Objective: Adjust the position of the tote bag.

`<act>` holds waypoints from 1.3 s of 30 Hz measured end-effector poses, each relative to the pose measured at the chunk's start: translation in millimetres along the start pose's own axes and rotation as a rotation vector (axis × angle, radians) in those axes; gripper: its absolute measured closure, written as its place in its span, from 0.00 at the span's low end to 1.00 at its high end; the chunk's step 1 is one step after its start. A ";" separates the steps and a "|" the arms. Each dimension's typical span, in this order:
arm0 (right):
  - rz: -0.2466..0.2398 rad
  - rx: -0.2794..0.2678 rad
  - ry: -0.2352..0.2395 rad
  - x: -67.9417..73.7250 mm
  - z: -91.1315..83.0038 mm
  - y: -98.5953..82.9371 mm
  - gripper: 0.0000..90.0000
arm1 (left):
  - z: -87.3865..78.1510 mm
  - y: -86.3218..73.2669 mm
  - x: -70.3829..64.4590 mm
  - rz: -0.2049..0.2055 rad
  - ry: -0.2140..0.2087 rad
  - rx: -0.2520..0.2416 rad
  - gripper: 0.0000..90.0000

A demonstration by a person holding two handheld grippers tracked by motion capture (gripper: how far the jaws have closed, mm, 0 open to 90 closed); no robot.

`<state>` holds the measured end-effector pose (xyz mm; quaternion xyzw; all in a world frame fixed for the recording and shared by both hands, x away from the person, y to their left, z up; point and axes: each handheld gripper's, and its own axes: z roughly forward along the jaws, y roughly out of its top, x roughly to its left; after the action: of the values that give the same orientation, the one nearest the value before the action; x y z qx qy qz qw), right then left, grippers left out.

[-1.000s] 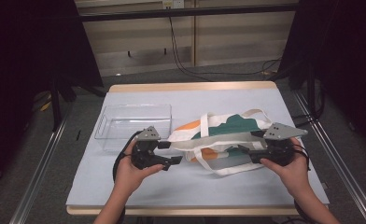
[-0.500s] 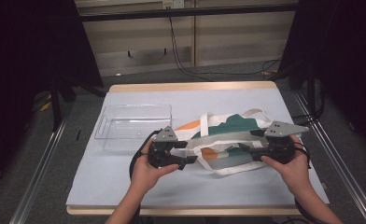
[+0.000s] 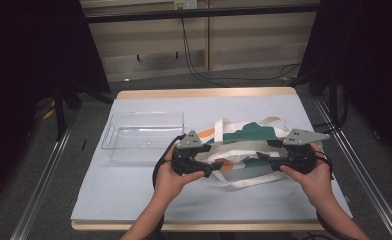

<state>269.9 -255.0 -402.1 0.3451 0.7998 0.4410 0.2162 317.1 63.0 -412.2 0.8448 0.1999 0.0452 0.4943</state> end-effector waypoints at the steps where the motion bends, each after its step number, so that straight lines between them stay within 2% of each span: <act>1: -0.001 0.000 0.016 -0.2 0.7 -0.4 0.59 | 0.7 0.1 0.1 0.002 0.003 -0.006 0.29; 3: -0.001 0.016 0.029 0.3 2.7 -1.6 0.62 | 1.3 1.1 -0.2 0.020 0.013 0.001 0.27; 6: 0.015 0.034 0.044 0.2 7.3 -3.7 0.68 | 4.5 1.7 -1.3 0.021 0.016 0.007 0.23; 7: 0.016 0.036 0.043 0.5 8.3 -4.0 0.70 | 6.0 2.0 -1.7 0.037 0.021 0.013 0.22; 8: 0.018 0.034 0.042 0.4 8.8 -4.3 0.76 | 6.9 2.2 -2.2 0.039 0.023 0.014 0.20; 10: 0.025 0.031 0.061 0.0 8.9 -4.5 0.83 | 7.8 2.7 -2.5 0.041 0.027 0.005 0.20; 12: 0.017 0.033 0.059 0.5 9.0 -4.2 0.92 | 7.7 3.8 -2.7 0.043 0.040 0.001 0.20; 15: 0.019 0.035 0.075 0.9 9.4 -4.0 1.00 | 7.0 4.7 -2.5 0.050 0.040 -0.005 0.19; 18: 0.017 0.041 0.089 1.3 10.7 -5.2 1.00 | 8.0 5.2 -2.8 0.061 0.038 -0.004 0.18; 23: 0.015 0.051 0.100 3.0 13.0 -8.0 1.00 | 10.6 5.4 -1.8 0.057 0.042 -0.003 0.18; 26: 0.012 0.013 0.089 4.1 10.9 -4.5 0.74 | 9.1 4.9 -1.6 0.051 0.042 -0.002 0.19; 28: -0.005 0.011 0.049 4.6 9.5 -0.4 0.51 | 8.6 4.7 -1.1 0.046 0.042 -0.003 0.20; 30: -0.005 -0.010 0.036 3.8 8.9 2.8 0.48 | 8.6 4.8 -0.7 0.039 0.035 -0.005 0.20; 33: -0.014 -0.007 0.001 4.1 12.2 5.1 0.29 | 9.5 4.7 -0.7 0.036 0.024 -0.005 0.20; 37: -0.036 -0.004 -0.028 5.4 17.3 6.2 0.21 | 9.5 4.2 0.4 0.031 0.019 -0.002 0.20; 39: -0.051 0.005 -0.026 5.4 18.3 8.7 0.20 | 8.9 4.3 1.1 0.029 0.023 -0.006 0.20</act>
<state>281.3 -237.6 -404.4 0.3309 0.8064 0.4290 0.2370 321.8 54.3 -413.1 0.8455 0.1932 0.0625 0.4939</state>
